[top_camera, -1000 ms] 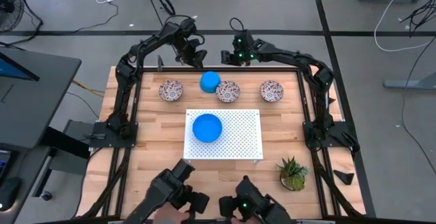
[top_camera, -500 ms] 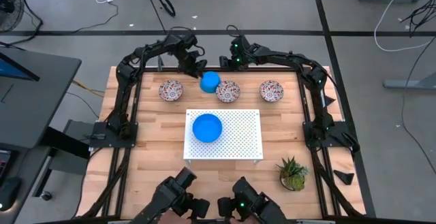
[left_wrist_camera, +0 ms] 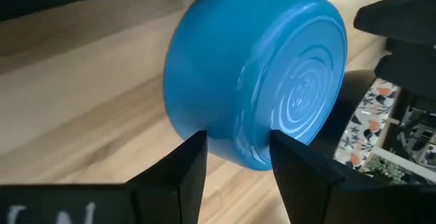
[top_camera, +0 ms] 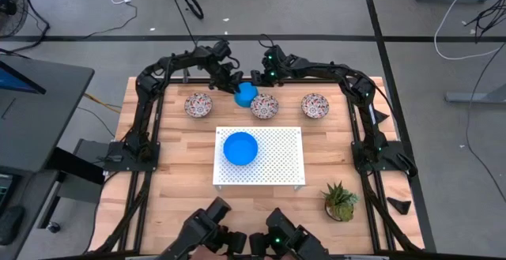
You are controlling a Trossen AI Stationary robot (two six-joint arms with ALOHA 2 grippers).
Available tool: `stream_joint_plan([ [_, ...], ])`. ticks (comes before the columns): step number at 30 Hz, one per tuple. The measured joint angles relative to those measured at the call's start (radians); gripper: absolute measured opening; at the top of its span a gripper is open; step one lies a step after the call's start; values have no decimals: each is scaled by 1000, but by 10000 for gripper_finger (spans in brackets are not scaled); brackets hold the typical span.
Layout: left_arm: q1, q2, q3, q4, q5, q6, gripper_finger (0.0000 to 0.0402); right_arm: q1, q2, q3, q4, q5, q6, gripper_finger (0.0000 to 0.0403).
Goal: Pick & Place Mini bowls
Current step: Stack the blue bowl on top of the blue bowl on the shelf
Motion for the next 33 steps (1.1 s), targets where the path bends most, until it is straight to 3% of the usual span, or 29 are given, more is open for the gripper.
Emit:
stream_joint_plan([
  [9, -12, 0, -1, 51, -5, -37, 165, 1, 0, 0, -94, 31, -46, 170],
  [33, -18, -1, -3, 67, 79, -69, 165, 1, 0, 0, -27, -99, -37, 170],
])
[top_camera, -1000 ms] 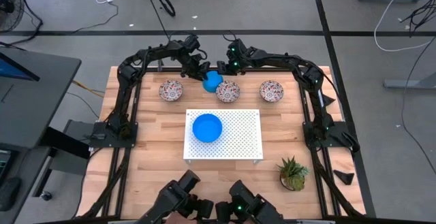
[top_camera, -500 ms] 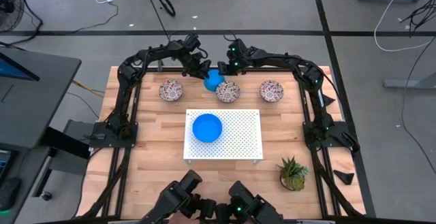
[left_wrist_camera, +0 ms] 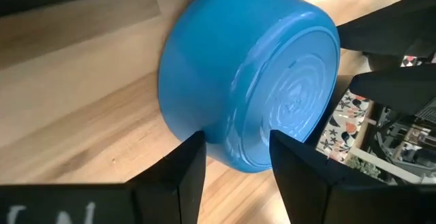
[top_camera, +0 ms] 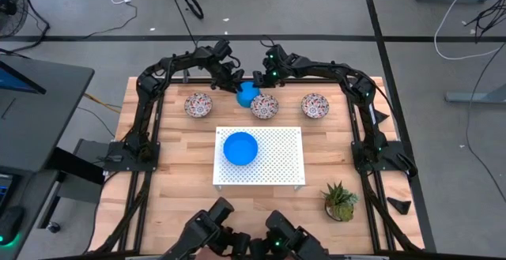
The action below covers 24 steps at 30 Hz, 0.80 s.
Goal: Pick & Place Mini bowls
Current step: Stack the blue bowl on top of the blue bowl on the shelf
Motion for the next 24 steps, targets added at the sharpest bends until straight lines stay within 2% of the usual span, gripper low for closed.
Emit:
stream_joint_plan([
  [17, 19, -84, 1, -45, -44, 26, 165, 15, -4, 0, 59, -115, -9, 170],
  [24, 16, -88, 1, -98, -48, 46, 165, 22, -39, 0, 98, -120, -40, 170],
])
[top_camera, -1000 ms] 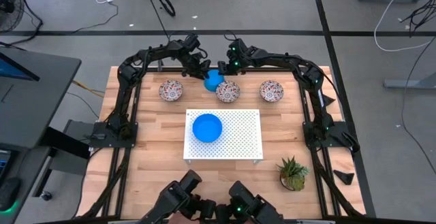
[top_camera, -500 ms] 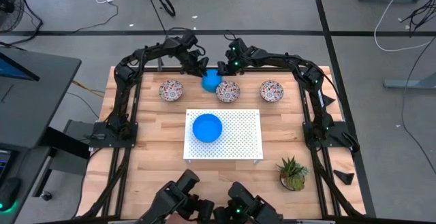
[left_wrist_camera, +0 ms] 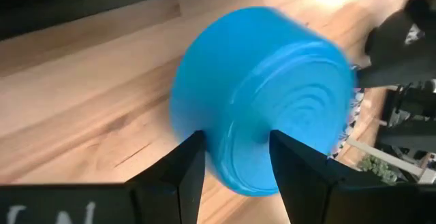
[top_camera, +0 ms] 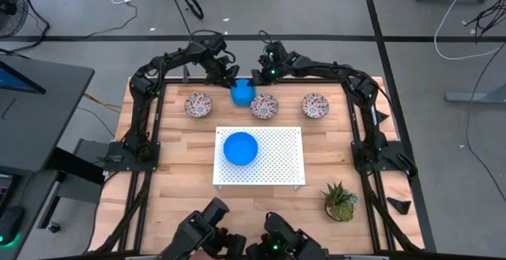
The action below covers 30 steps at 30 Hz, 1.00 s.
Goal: Pick & Place Mini bowls
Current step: Stack the blue bowl on top of the blue bowl on the shelf
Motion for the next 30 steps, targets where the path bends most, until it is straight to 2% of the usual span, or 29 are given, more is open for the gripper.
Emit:
stream_joint_plan([
  [13, -26, -2, 0, -18, 27, 3, 165, 1, -23, 5, 46, 10, -9, 170],
  [19, -36, -10, 8, 4, 80, 8, 163, 16, -17, 2, 35, -6, -11, 168],
  [30, -36, -9, 5, -41, 66, 28, 119, 16, -17, 2, 25, 8, -15, 157],
])
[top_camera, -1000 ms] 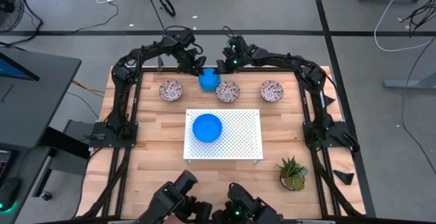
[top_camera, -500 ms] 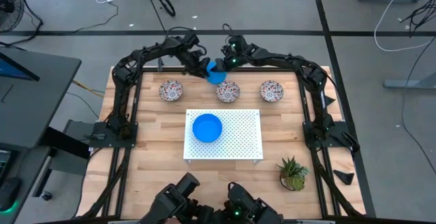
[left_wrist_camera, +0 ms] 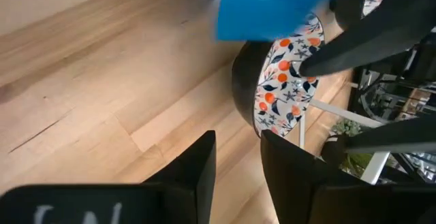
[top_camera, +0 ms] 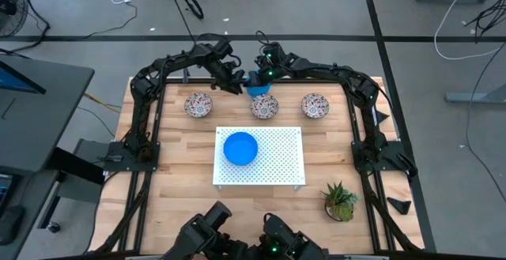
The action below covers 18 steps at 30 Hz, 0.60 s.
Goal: Pick & Place Mini bowls
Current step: Stack the blue bowl on top of the blue bowl on the shelf
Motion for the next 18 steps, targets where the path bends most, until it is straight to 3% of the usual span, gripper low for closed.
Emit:
stream_joint_plan([
  [13, 2, 2, -1, -7, -2, 0, 115, -1, 0, 0, -2, 2, -49, 157],
  [18, 2, -2, -1, 8, -5, 2, 115, -15, -1, 0, -1, 55, -107, 157],
])
